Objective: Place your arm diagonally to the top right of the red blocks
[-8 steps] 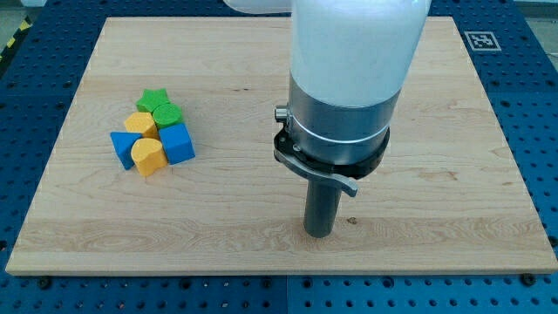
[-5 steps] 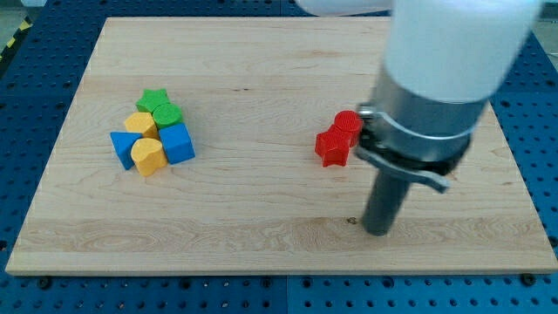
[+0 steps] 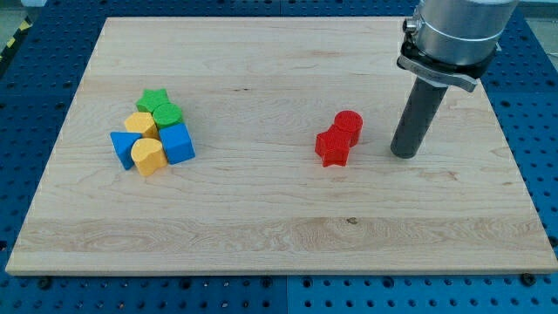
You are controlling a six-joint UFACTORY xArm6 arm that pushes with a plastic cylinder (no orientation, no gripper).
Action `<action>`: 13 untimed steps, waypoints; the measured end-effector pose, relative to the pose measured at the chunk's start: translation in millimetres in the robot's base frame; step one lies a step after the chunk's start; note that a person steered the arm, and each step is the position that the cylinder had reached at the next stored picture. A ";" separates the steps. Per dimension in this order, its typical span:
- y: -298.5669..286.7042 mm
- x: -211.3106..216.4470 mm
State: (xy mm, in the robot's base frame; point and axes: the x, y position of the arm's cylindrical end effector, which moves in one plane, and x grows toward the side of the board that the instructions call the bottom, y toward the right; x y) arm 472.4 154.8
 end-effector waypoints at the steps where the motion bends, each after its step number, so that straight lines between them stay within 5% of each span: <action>1: 0.0 -3.9; 13: 1.9 -63.7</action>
State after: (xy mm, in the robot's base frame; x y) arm 408.7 156.7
